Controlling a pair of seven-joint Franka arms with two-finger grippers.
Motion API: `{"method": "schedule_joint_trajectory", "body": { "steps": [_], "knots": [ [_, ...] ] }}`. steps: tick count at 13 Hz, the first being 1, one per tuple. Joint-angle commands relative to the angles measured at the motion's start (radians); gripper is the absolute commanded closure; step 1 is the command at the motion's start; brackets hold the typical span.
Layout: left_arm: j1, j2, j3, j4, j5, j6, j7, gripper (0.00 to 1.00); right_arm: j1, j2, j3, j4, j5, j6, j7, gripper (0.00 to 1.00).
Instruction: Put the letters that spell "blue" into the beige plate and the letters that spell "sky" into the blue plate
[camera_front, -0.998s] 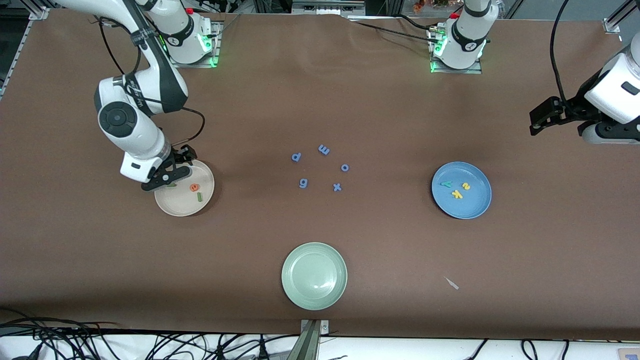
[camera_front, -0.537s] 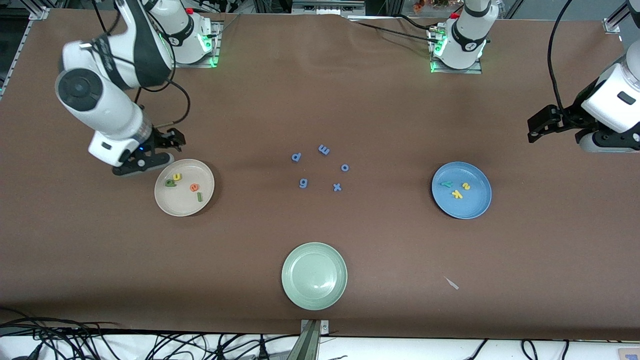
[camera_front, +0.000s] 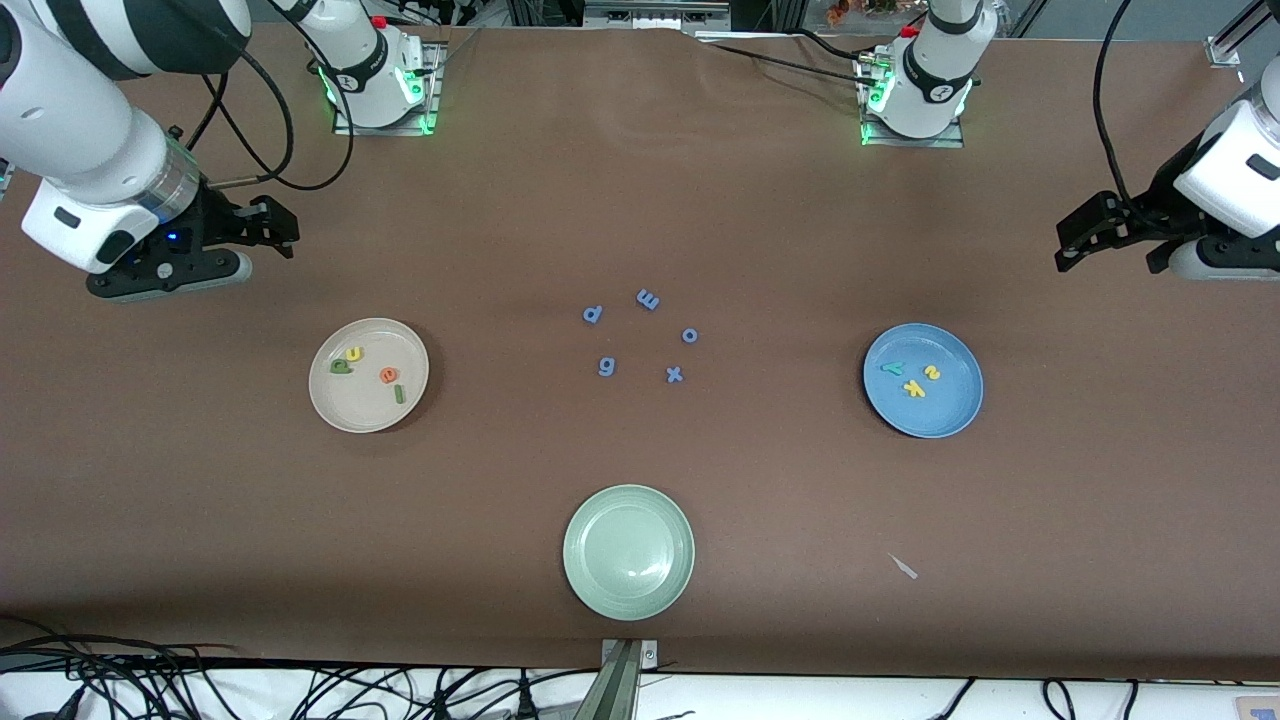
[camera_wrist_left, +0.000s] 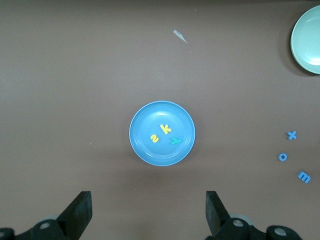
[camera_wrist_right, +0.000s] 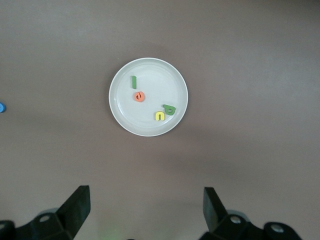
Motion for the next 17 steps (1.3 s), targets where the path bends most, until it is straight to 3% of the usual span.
{"method": "schedule_joint_trajectory", "body": {
  "steps": [1, 3, 5, 13, 17],
  "knots": [
    [-0.006, -0.029, 0.005, -0.031, -0.027, -0.004, 0.021, 0.00, -0.001, 0.000, -0.005, 0.008, 0.022, -0.009, 0.007, 0.00],
    [-0.009, -0.029, 0.005, -0.031, -0.026, -0.010, 0.021, 0.00, -0.001, 0.000, -0.013, 0.008, 0.094, -0.016, 0.009, 0.00],
    [-0.009, -0.029, 0.005, -0.031, -0.020, -0.011, 0.021, 0.00, -0.001, -0.001, -0.065, 0.008, 0.176, -0.019, 0.007, 0.00],
    [-0.012, -0.023, 0.000, -0.017, -0.013, -0.010, 0.020, 0.00, -0.004, 0.002, -0.134, 0.028, 0.117, -0.018, -0.001, 0.00],
    [-0.012, -0.022, 0.000, -0.017, -0.010, -0.010, 0.020, 0.00, -0.006, 0.019, -0.137, 0.048, 0.119, -0.018, -0.002, 0.00]
  ]
}}
